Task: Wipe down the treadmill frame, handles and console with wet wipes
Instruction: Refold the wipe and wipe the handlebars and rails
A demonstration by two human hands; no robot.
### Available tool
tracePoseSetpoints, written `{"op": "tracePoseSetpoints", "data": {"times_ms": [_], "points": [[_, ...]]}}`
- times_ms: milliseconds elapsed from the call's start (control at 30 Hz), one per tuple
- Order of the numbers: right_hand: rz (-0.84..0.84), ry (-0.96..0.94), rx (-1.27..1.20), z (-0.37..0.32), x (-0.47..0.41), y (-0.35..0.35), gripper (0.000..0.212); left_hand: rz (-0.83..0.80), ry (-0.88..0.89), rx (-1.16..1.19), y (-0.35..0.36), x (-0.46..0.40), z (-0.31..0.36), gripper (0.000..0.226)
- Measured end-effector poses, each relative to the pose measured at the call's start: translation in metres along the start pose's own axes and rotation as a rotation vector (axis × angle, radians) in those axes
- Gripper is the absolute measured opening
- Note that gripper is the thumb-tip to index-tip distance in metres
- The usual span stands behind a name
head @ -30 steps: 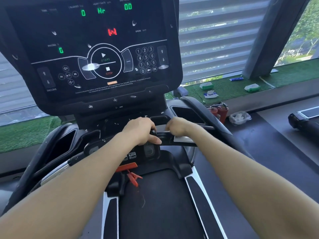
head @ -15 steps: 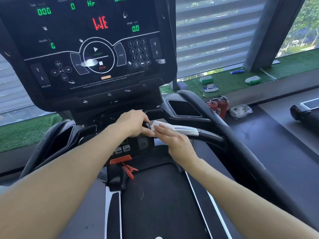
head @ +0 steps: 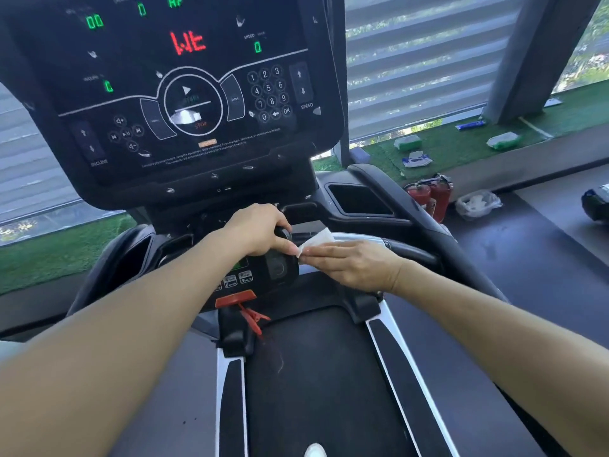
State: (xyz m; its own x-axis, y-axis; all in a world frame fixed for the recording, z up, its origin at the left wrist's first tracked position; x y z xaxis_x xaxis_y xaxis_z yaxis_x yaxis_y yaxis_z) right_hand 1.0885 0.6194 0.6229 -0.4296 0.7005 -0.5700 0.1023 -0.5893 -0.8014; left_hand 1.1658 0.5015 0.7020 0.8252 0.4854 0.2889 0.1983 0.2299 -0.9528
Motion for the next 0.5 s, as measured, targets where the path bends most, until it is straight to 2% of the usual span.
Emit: {"op": "tracePoseSetpoints", "data": {"times_ms": [167, 400, 500], "points": [[-0.171, -0.099, 0.042, 0.012, 0.018, -0.011, 0.031, 0.001, -0.008, 0.03, 0.001, 0.001, 0.0, 0.057], [-0.233, -0.158, 0.161, -0.011, -0.009, 0.014, 0.034, 0.004, -0.011, 0.032, 0.001, 0.001, -0.001, 0.059], [-0.329, -0.145, 0.169, -0.003, 0.001, 0.01, 0.036, 0.004, -0.012, 0.037, 0.002, 0.0, -0.001, 0.059]]}}
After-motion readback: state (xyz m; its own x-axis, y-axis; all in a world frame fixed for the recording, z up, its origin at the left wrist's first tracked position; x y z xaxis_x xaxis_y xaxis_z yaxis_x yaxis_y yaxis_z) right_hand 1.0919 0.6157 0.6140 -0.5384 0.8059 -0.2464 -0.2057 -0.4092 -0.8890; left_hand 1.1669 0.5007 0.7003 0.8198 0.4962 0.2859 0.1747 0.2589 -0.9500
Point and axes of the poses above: each hand's wrist, its own x-axis away from the middle knuckle, its own y-axis out of the palm, z = x × y, the point moved 6 cm from there along -x, towards the middle knuckle, and after that the axes turned 9 degrees about y, right-handed, at the moved point
